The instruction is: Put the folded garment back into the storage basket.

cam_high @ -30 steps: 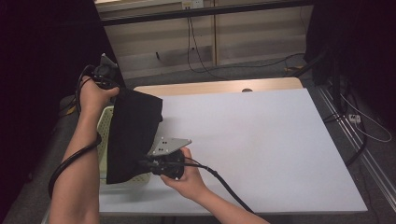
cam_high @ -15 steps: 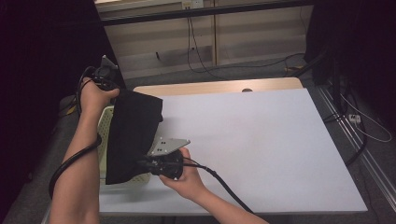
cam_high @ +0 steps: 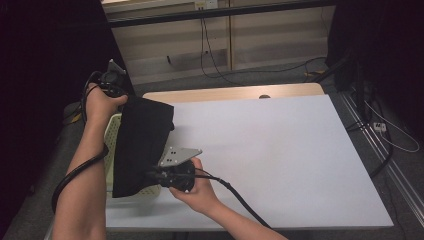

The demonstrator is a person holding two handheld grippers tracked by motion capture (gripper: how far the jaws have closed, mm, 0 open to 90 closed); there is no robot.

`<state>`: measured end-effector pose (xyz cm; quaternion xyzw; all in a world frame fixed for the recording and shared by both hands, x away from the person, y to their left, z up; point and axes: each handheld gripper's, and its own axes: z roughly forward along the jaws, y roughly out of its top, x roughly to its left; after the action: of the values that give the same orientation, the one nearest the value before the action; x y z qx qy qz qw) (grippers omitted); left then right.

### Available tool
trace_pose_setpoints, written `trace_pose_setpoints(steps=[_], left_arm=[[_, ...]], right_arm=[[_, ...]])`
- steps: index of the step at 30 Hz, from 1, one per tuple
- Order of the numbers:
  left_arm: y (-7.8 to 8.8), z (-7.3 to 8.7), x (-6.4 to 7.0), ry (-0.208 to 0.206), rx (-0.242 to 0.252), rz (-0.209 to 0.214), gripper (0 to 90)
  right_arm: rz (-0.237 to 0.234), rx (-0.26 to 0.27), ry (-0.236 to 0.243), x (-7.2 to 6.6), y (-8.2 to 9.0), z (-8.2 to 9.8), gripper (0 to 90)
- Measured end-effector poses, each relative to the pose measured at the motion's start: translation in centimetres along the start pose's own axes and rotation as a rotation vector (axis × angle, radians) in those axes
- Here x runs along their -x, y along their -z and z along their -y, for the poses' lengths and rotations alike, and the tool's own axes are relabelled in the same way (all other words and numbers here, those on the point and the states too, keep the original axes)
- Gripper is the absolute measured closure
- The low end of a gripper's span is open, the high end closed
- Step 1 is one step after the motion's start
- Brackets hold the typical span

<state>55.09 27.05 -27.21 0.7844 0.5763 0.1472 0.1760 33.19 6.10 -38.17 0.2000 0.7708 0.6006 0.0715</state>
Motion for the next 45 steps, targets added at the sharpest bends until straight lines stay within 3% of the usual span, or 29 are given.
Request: trace_pose_setpoints(steps=[24,45], left_arm=[[-1.5,0.7,-1.4,-0.008,-0.028,-0.013,81.1],[-1.9,1.5,-2.8,0.011,-0.024,-0.013,81.0]], right_arm=[[-0.014,-0.02,0.007,-0.4,-1.8,0.1,82.2],[-0.019,-0.031,0.026,-0.7,-2.8,-0.4,82.0]])
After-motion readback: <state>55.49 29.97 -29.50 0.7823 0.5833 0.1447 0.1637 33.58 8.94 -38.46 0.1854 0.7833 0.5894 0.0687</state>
